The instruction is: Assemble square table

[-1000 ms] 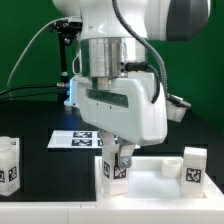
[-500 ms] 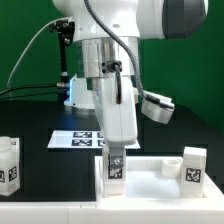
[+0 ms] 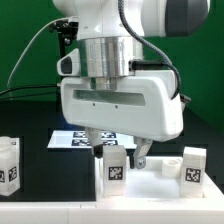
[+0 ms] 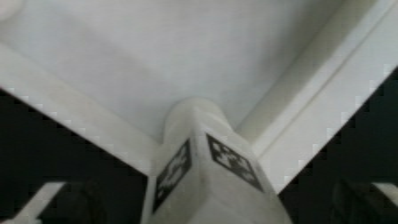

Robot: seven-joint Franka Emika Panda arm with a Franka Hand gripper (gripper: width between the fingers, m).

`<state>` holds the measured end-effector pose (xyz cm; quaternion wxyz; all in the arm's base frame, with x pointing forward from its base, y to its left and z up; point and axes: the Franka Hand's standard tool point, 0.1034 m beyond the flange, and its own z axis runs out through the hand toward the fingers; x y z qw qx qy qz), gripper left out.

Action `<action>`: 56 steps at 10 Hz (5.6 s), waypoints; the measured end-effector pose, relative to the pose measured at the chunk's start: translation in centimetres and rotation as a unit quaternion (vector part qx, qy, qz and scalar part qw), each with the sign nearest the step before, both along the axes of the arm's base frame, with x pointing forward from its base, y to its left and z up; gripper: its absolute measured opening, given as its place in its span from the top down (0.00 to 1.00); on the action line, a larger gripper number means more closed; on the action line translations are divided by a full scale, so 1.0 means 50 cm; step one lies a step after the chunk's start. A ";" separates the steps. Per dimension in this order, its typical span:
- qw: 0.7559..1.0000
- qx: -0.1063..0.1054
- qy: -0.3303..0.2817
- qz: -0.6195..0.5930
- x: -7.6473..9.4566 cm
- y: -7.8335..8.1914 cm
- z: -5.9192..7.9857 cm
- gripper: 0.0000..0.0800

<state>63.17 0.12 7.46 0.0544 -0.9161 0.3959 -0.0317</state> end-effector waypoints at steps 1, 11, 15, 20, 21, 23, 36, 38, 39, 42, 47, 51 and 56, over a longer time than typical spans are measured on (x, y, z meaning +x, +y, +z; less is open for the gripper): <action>1.000 -0.002 -0.002 0.023 0.000 0.000 0.000 0.19; 0.990 -0.027 -0.011 0.140 0.008 -0.007 0.005 0.64; 0.988 -0.008 0.002 -0.156 0.004 -0.006 0.005 0.64; 0.923 0.042 -0.004 -0.382 -0.002 -0.010 0.004 0.60; 0.937 0.036 -0.004 -0.347 -0.004 -0.010 0.003 0.60; 0.974 0.019 -0.009 -0.225 0.001 -0.008 0.008 0.24; 0.959 -0.037 -0.004 0.282 -0.009 -0.006 -0.007 0.54; 0.982 -0.031 -0.001 0.184 -0.005 -0.004 -0.005 0.64; 0.993 -0.031 -0.005 0.112 0.000 0.000 -0.002 0.64; 0.994 -0.009 0.003 -0.111 0.000 0.001 -0.003 0.64; 0.924 0.057 0.018 -0.377 0.001 -0.001 -0.005 0.64; 0.851 0.086 0.033 -0.517 0.002 -0.004 -0.004 0.64; 0.819 0.088 0.040 -0.566 -0.003 -0.009 -0.009 0.42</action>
Offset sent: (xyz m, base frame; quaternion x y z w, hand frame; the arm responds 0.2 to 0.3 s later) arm 0.0032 0.0241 -0.0031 0.0339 -0.0361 -0.4857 0.8727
